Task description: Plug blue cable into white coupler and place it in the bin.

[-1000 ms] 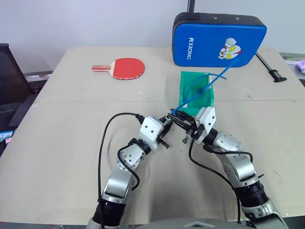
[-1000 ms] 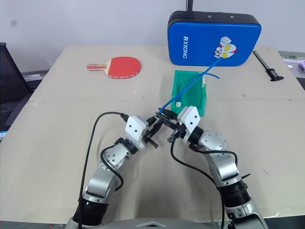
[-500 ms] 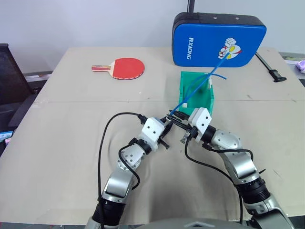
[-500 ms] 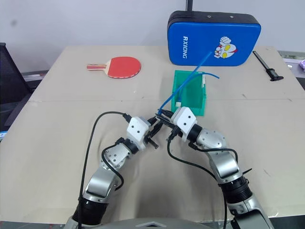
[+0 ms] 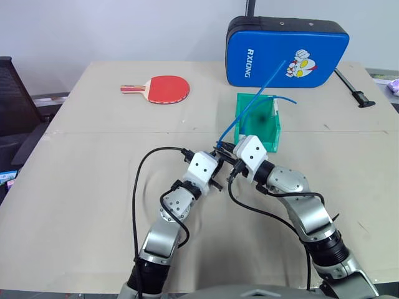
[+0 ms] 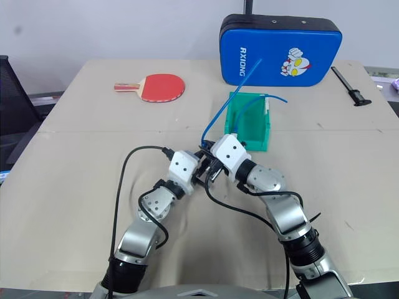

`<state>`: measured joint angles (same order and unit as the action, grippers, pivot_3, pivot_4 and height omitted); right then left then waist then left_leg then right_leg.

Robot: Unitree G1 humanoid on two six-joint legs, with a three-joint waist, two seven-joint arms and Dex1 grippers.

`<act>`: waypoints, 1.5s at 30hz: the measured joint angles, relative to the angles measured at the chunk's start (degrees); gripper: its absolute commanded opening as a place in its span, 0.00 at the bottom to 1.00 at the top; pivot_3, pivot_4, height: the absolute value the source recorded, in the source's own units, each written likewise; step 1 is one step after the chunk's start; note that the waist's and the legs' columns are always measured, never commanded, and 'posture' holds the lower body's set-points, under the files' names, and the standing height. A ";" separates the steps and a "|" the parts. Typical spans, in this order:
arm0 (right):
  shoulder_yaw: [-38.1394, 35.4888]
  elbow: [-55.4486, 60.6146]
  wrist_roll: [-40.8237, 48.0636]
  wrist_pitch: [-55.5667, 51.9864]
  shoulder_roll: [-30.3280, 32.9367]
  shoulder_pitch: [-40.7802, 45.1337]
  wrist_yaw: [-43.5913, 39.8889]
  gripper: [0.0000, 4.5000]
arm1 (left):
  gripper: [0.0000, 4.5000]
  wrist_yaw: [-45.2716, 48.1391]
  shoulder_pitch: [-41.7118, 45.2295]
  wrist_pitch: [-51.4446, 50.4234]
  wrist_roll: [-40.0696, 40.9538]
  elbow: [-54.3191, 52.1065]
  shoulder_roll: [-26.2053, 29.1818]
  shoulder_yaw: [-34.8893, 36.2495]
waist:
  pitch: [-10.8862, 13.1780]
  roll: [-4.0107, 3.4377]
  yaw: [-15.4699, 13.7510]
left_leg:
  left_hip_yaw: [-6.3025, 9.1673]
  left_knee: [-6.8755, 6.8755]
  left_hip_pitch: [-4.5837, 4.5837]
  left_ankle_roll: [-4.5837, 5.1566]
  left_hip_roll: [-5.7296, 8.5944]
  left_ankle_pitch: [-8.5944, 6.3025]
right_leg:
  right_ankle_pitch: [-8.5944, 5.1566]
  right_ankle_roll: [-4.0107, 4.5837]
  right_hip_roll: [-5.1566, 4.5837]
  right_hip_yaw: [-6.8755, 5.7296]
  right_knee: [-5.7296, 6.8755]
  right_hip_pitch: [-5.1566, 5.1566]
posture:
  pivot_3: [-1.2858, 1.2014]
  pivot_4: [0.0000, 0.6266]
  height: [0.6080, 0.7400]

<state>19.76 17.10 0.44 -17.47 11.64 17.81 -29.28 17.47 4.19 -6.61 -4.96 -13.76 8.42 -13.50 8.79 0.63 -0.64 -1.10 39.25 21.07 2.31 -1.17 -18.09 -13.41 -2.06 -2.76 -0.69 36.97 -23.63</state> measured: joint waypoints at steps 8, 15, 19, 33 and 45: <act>-0.09 1.28 0.00 -1.23 0.26 -1.20 1.02 0.00 | 0.08 -0.48 -0.13 -0.97 0.16 -0.01 -0.89 0.30 | 0.00 0.00 0.01 | 0.00 0.00 0.00 0.01 0.00 0.00 | 0.00 0.00 0.02 0.00 0.00 0.00 | 0.52 0.24 1.00; 0.03 2.03 -0.11 -2.49 0.27 -1.18 1.36 0.00 | 0.08 -0.48 -0.13 -1.05 0.16 -0.01 -0.96 0.24 | 0.00 0.00 0.01 | 0.00 0.00 0.00 0.00 0.00 0.00 | 0.00 0.00 0.02 0.00 0.00 0.00 | 0.52 0.24 1.00; 0.36 2.10 -0.24 -3.34 0.23 -0.88 1.65 0.00 | 0.08 -0.39 -0.12 -1.03 0.12 -0.02 -0.85 0.21 | 0.00 0.00 0.01 | 0.00 0.00 0.00 0.01 0.00 0.00 | 0.00 0.00 0.03 -0.01 0.00 0.00 | 0.52 0.24 1.00; 1.77 1.79 -1.57 -8.00 -0.13 1.06 2.39 0.00 | 0.08 -0.35 -0.05 -1.03 -0.02 -0.08 -0.58 0.20 | 0.00 0.00 0.02 | -0.01 0.00 0.00 0.00 0.00 0.00 | 0.00 0.00 0.02 -0.01 0.00 0.00 | 0.52 0.24 1.00; -0.13 4.23 0.27 -22.87 0.55 3.77 2.31 0.00 | 0.08 0.35 4.09 -10.79 3.76 0.89 -4.26 0.17 | 0.00 0.01 0.01 | 0.06 0.02 0.04 0.01 0.05 0.00 | 0.00 0.00 0.05 -0.07 0.00 0.00 | 0.52 0.24 1.00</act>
<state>19.63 21.33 0.71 -40.34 12.19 21.58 -26.96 17.82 8.28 -17.41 -1.21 -12.87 4.16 -13.32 8.80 0.64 -0.63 -1.04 39.27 21.10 2.32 -1.12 -18.10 -13.41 -2.06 -2.71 -0.76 36.97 -23.63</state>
